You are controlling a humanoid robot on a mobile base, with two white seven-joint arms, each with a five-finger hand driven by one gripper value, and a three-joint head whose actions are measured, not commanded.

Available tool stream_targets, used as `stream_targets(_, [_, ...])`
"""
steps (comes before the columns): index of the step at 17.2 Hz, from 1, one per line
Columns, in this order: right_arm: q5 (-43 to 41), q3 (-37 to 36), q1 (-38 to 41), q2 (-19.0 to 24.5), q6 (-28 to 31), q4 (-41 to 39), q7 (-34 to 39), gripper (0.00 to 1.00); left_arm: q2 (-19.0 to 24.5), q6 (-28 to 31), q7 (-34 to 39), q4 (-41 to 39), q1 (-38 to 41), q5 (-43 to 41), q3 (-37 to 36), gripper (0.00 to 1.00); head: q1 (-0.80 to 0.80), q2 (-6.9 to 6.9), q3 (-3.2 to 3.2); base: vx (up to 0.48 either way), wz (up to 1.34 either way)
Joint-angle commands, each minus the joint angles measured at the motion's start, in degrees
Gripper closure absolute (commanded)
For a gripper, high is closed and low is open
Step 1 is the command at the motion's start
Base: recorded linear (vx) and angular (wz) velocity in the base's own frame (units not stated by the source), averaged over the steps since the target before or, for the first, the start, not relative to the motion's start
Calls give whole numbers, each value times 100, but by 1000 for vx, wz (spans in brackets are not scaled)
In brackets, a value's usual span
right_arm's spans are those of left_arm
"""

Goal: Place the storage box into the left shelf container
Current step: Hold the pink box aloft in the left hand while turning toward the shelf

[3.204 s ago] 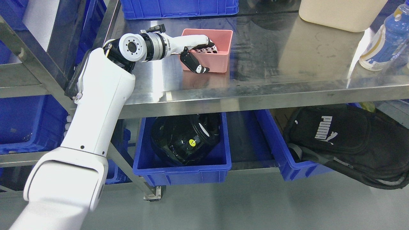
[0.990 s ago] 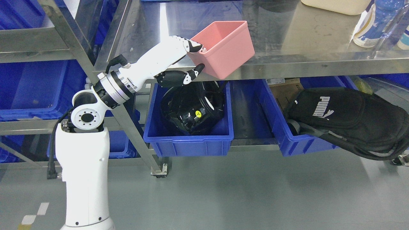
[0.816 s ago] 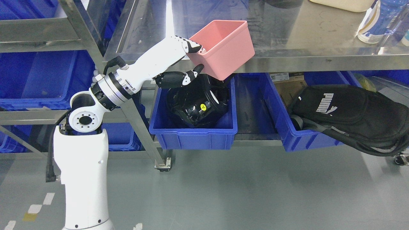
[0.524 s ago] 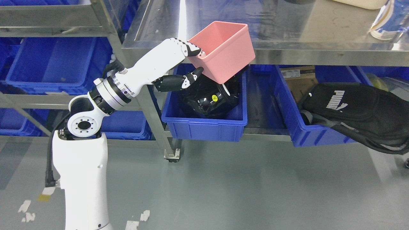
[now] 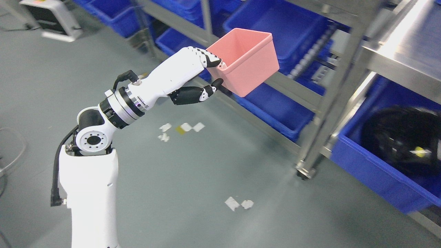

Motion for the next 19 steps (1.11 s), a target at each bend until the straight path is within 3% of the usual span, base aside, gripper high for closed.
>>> stream_targets(1, [-18, 0, 45, -100, -3, -100, 20, 0, 100, 2, 3, -76, 64, 0, 64, 98, 0, 0, 0, 71, 1406])
stream_targets(10, [-18, 0, 45, -100, -3, -100, 20, 0, 100, -7, 47, -76, 275, 0, -94, 97, 0, 1, 0, 276, 1027])
stream_targets(19, [-18, 0, 45, -100, -3, -100, 20, 0, 100, -130, 47, -76, 547, 0, -103, 97, 0, 2, 0, 674, 366])
